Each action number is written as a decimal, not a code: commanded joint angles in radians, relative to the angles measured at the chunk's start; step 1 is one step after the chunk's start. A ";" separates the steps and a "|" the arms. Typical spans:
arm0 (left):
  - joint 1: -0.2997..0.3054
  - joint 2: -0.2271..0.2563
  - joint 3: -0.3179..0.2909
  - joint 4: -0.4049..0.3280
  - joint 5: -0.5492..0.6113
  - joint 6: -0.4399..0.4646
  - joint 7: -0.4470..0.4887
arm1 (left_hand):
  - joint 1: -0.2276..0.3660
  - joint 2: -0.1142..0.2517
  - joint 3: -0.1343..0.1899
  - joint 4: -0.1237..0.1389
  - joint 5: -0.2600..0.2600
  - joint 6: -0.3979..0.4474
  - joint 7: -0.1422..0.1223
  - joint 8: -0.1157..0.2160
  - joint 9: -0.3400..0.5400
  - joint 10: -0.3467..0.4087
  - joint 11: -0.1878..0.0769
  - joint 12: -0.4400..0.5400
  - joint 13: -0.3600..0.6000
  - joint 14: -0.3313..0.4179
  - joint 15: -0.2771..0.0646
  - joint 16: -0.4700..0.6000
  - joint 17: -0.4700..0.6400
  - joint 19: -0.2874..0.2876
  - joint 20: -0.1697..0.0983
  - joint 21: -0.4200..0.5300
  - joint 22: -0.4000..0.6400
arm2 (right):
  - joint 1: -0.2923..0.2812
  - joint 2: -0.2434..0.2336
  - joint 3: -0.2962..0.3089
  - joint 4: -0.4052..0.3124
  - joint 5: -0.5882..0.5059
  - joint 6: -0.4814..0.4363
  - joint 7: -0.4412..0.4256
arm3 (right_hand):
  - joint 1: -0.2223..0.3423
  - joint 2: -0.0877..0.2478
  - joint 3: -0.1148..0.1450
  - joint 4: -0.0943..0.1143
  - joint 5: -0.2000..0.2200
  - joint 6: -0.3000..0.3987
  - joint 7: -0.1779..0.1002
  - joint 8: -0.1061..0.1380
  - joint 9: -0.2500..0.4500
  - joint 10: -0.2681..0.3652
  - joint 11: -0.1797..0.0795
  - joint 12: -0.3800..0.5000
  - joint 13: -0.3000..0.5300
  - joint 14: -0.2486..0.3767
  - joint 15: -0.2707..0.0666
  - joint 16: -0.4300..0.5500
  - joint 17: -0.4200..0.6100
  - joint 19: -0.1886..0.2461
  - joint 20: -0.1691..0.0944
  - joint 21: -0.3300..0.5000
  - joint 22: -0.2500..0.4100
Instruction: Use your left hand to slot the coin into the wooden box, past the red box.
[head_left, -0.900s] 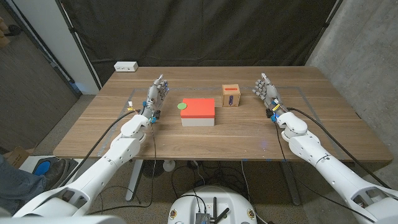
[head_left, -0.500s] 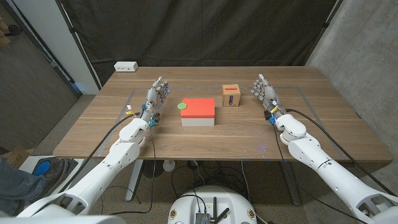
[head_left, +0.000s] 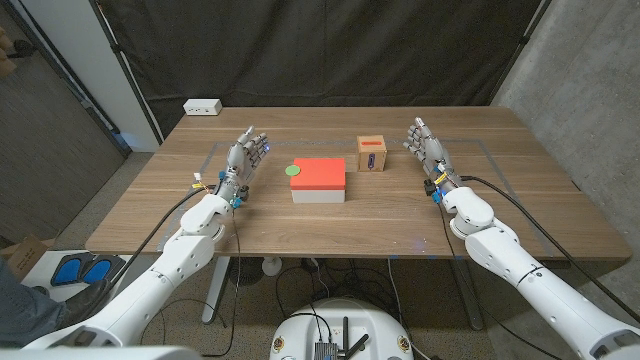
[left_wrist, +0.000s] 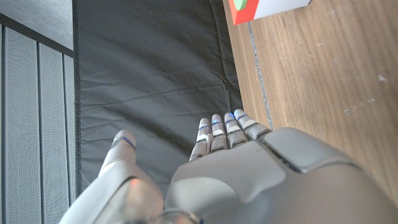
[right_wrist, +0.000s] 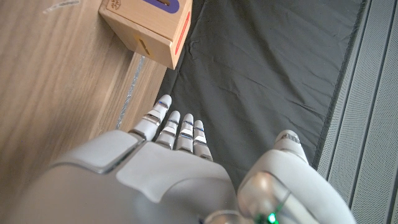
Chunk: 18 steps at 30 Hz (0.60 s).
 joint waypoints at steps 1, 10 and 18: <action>0.079 0.038 -0.038 -0.116 0.027 0.057 0.155 | 0.014 0.001 0.013 -0.003 0.003 0.077 -0.006 0.002 0.006 0.090 -0.004 0.011 0.002 0.135 -0.009 0.023 0.005 0.124 0.011 0.032 0.007 | -0.028 -0.007 0.007 -0.047 -0.017 -0.012 -0.030 | 0.008 0.008 0.003 -0.003 0.004 0.009 0.003 0.010 0.003 0.012 0.000 0.006 0.001 0.016 0.003 0.009 -0.001 0.008 0.003 0.005 0.001; 0.109 0.065 -0.056 -0.188 0.052 0.114 0.248 | 0.005 0.001 0.026 0.004 0.002 0.128 -0.004 -0.011 0.008 0.412 -0.012 0.069 0.016 0.450 -0.055 0.076 0.014 0.344 0.033 0.127 0.045 | -0.015 -0.011 0.018 -0.023 -0.004 -0.003 -0.008 | 0.009 0.012 0.004 -0.006 0.004 0.015 0.005 0.010 0.003 0.018 0.002 0.007 -0.001 0.019 0.006 0.010 -0.003 0.011 0.004 0.006 0.001; 0.106 0.064 -0.060 -0.209 0.069 0.160 0.309 | -0.004 0.009 0.044 0.002 0.004 0.184 0.005 -0.005 0.009 0.777 -0.050 0.184 0.072 0.807 -0.105 0.219 0.065 0.590 -0.019 0.347 0.192 | -0.014 -0.035 0.033 -0.034 0.026 -0.030 0.014 | 0.012 0.017 0.006 -0.009 0.003 0.020 0.002 0.010 0.003 0.024 0.002 0.009 -0.003 0.025 0.006 0.012 -0.005 0.015 0.007 0.007 0.002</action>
